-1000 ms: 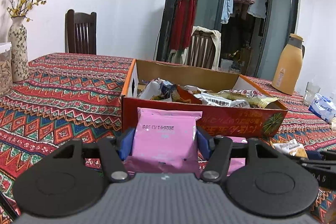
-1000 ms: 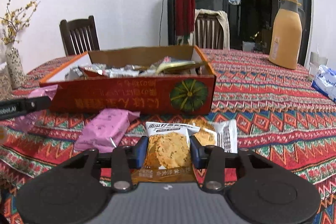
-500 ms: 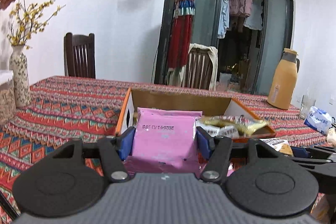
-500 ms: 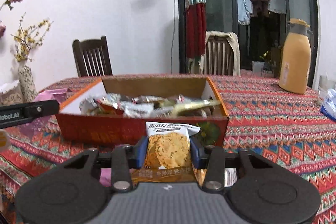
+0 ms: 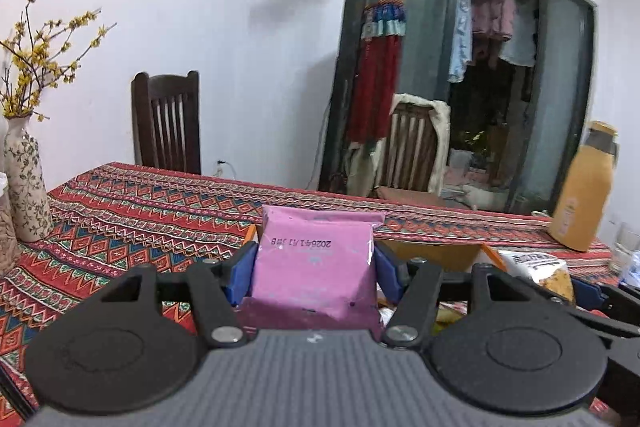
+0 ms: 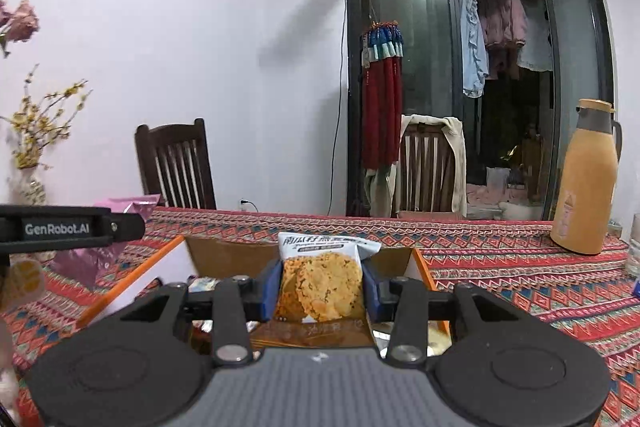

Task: Organize snacks
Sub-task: 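Open both grippers over the orange box to drop the packets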

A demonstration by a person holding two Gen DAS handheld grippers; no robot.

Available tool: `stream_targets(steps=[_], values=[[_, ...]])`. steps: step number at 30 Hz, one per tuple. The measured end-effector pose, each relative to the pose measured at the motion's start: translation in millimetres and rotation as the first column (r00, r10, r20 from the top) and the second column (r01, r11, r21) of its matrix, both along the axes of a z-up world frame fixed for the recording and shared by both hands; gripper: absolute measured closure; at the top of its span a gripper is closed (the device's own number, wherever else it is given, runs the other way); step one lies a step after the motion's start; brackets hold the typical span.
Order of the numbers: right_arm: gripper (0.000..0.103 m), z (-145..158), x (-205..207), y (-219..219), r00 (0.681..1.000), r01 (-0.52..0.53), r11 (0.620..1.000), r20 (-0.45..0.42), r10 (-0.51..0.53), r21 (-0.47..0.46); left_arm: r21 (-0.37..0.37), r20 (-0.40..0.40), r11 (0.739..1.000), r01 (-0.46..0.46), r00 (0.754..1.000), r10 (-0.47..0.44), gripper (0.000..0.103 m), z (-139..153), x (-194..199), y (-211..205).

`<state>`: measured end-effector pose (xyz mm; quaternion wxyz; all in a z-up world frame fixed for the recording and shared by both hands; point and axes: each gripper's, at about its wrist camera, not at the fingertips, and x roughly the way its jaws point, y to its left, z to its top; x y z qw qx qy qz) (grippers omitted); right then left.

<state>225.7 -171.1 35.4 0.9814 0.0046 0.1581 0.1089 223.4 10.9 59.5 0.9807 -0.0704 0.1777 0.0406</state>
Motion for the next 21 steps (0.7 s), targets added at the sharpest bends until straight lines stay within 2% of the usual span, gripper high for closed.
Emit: stream_targets(steps=[6,7,8,9,10,11,14,21], values=[[0.059,-30.9,34.6,-7.8,0.998,0.014,0.999,-0.057,-0.011,0.039,-0.013,-0.042,1.000,-0.016,0.999,0.015,0.040,-34.5,25.9,8.7],[0.058,-33.7,37.5,-8.6,0.997,0.019,0.999,-0.070,-0.017,0.036,-0.021,-0.042,1.000,-0.016,0.999,0.015,0.035,-35.2,26.3,11.6],[0.044,-35.2,38.7,-9.8,0.997,0.020,0.999,-0.076,-0.017,0.039,-0.035,-0.035,0.999,-0.021,0.999,0.019,0.019,-34.7,25.0,15.1],[0.020,-35.2,38.2,-12.8,0.997,0.021,0.998,-0.078,-0.017,0.052,-0.042,-0.021,0.999,-0.032,0.999,0.031,0.012,-33.9,22.1,17.6],[0.009,-34.9,36.5,-14.3,0.997,0.027,0.998,-0.071,-0.023,0.060,-0.046,-0.002,0.998,-0.049,0.999,0.049,0.001,-32.6,18.3,19.7],[0.000,-34.4,33.8,-15.1,0.998,0.039,0.997,-0.058,-0.035,0.062,-0.050,0.015,0.997,-0.063,0.998,0.064,0.000,-31.0,14.7,21.3],[0.000,-33.0,27.5,-19.4,0.998,0.051,0.996,-0.028,-0.049,0.079,-0.069,0.035,0.995,-0.076,0.996,0.079,0.000,-27.9,7.7,23.6],[0.000,-34.1,26.9,-24.4,0.998,0.062,0.993,-0.022,-0.061,0.096,-0.054,0.018,0.995,-0.088,0.996,0.089,0.000,-29.9,9.0,19.1]])
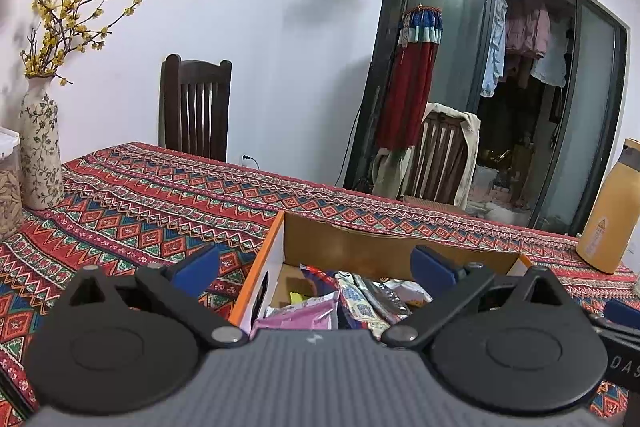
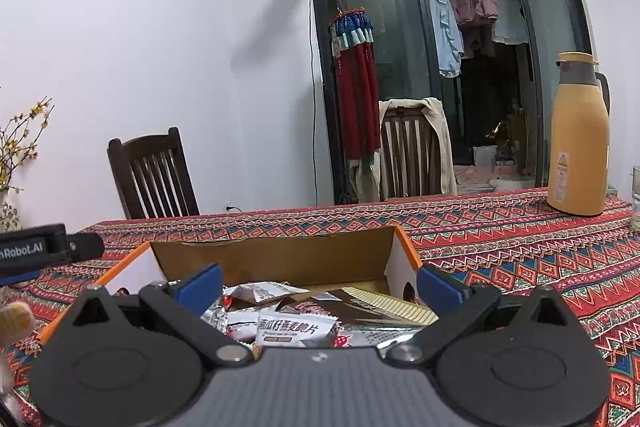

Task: Organize snacks
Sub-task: 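Open both grippers over the orange box to drop the packets, then move both tools back toward the remaining loose snacks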

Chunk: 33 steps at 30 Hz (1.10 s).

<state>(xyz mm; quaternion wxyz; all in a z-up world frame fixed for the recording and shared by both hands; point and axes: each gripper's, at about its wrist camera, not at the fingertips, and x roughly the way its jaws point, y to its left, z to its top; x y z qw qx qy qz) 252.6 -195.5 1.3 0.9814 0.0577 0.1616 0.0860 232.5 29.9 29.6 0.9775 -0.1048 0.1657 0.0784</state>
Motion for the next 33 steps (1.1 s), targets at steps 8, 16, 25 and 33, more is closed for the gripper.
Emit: stream_targets(steps=[8,16,25,33], values=[[0.000,17.4,-18.5,-4.3,0.998,0.003,1.000,0.060,-0.003,0.002,0.001,0.019,1.000,0.010,1.000,-0.010,0.000,14.7,-13.2,-3.9],[0.000,22.2,-55.1,-13.9,0.998,-0.044,0.998,0.037,0.046,-0.054,0.016,0.011,0.998,0.063,0.998,-0.063,0.000,24.8,-43.6,-15.2],[0.000,-3.6,-87.6,-41.7,0.997,-0.043,0.997,-0.065,0.039,-0.071,0.035,-0.069,0.990,0.133,0.989,-0.131,0.000,5.8,-76.8,-21.1],[0.000,-35.5,-99.0,-59.9,0.987,-0.027,0.995,-0.163,0.011,-0.095,0.061,-0.127,0.988,0.139,0.983,-0.131,0.000,-29.6,-80.9,-22.4]])
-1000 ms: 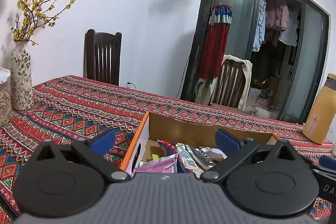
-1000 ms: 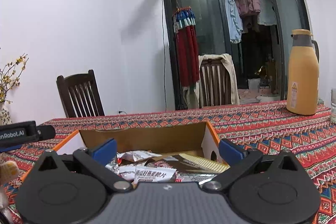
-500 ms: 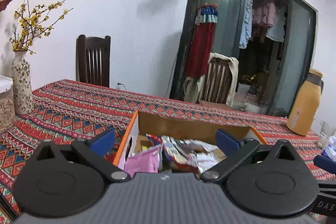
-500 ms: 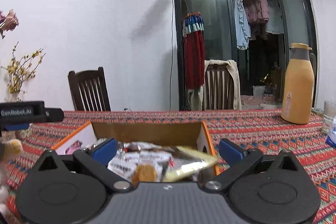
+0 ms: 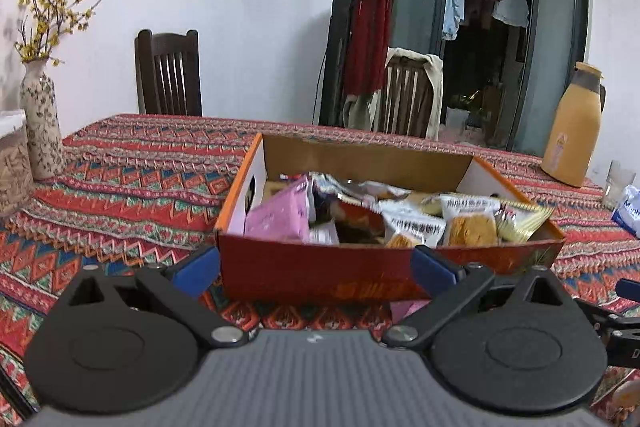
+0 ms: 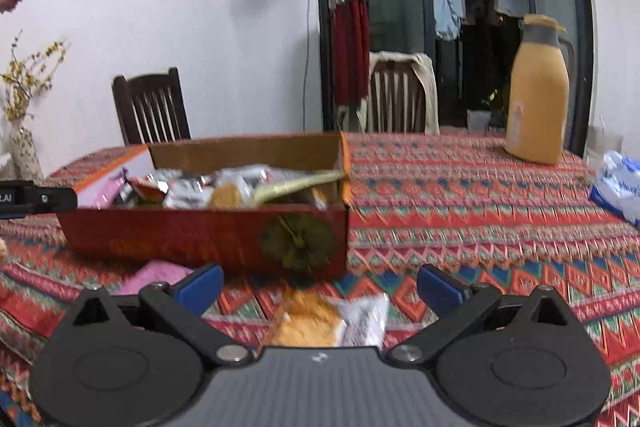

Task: Organize snacks
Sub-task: 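Move both tools back toward the remaining loose snacks, then close the right gripper on an oat crisp packet while the left grasps a pink packet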

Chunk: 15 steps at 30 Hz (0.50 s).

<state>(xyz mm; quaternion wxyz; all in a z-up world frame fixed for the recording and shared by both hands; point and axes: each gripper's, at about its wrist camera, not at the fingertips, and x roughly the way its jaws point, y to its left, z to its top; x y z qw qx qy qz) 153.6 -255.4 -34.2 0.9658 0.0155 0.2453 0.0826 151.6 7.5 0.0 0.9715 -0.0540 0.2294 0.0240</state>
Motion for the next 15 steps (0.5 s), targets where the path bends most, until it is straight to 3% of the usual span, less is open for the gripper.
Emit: stream_targets(steps=[10,15], values=[[0.000,-18.5,22.6,10.6,0.995,-0.021,0.997,-0.097,0.014,-0.076,-0.045,-0.042,0.998,-0.047,0.998,0.045,0.000,-17.2,9.6,12.2],[0.000,-32.1,46.7,15.0,0.979,-0.007,0.996,-0.203,-0.012,-0.094,-0.070,-0.037,0.997,-0.039,0.999,0.036,0.000,-17.1,7.8,15.9]])
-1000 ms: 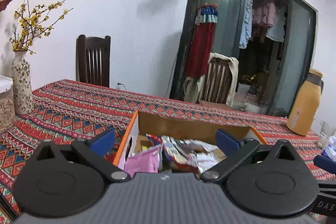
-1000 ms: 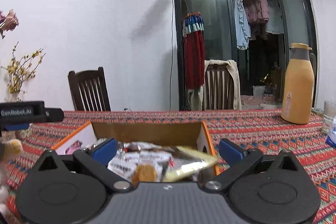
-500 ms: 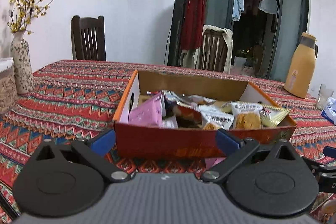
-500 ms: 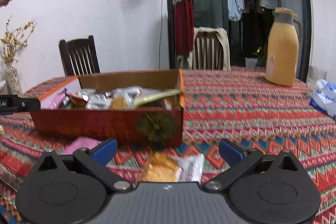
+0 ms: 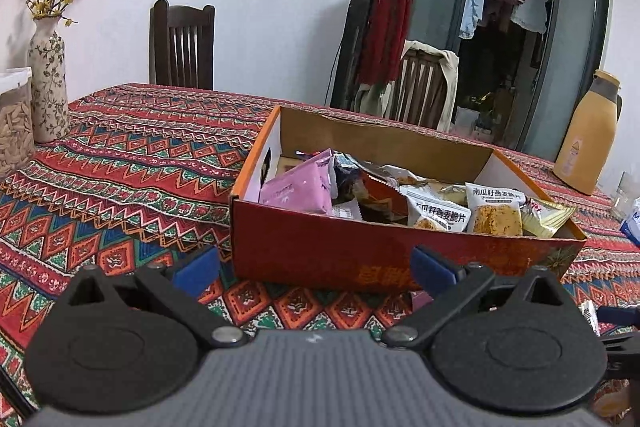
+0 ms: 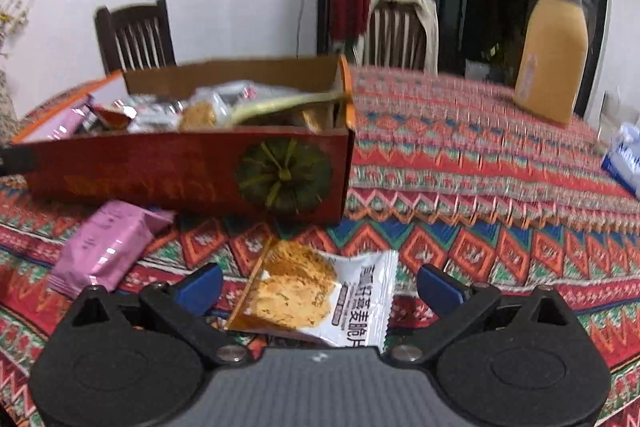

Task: Organize snacks
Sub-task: 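Close the right gripper on an oat crisp packet while the left grasps a pink packet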

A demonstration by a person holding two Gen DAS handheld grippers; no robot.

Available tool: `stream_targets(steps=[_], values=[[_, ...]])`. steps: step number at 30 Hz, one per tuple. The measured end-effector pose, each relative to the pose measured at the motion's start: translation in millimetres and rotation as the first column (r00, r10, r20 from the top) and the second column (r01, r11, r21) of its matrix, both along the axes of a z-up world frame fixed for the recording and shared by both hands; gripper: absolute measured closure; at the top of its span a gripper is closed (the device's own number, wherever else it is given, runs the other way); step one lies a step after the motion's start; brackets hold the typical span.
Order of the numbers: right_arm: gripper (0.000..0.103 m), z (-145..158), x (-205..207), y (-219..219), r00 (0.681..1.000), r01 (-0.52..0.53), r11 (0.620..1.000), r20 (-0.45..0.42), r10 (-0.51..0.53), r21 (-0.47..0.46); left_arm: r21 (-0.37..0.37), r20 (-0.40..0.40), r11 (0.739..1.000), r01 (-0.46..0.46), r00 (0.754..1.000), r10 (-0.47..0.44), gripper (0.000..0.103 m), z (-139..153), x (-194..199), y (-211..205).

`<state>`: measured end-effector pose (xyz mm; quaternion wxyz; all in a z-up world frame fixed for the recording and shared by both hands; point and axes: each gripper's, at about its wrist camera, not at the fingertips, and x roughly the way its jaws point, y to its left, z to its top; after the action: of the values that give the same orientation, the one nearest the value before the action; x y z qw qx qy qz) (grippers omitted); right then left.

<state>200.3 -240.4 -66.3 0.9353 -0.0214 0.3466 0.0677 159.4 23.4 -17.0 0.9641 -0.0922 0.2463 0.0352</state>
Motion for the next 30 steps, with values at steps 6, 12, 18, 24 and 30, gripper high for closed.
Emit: stream_targets(steps=[6,12,18,24,30], values=[[0.000,-4.0,3.4,-2.1,0.999,0.024,0.999,-0.024,-0.023,0.023,-0.015,-0.007,1.000,0.007,1.000,-0.007,0.000,0.0,0.4,1.0],[0.000,-2.9,6.1,-5.0,0.999,0.012,1.000,-0.038,-0.011,0.024,-0.015,0.004,1.000,0.007,1.000,-0.007,0.000,0.5,-1.6,0.9],[0.010,-1.6,2.2,-5.5,1.000,0.009,0.999,-0.012,-0.009,0.033,-0.005,0.002,1.000,0.012,1.000,-0.012,0.000,-0.2,-1.3,-0.7],[0.052,1.9,-5.5,-7.5,0.999,-0.021,0.997,0.035,0.018,0.076,0.042,0.004,0.999,0.022,1.000,-0.022,0.000,-1.0,-3.2,-10.2],[0.054,8.7,-14.7,-14.1,0.995,-0.022,0.992,0.100,0.010,0.123,0.068,-0.039,0.997,0.039,0.999,-0.037,0.000,2.6,-1.7,-21.6]])
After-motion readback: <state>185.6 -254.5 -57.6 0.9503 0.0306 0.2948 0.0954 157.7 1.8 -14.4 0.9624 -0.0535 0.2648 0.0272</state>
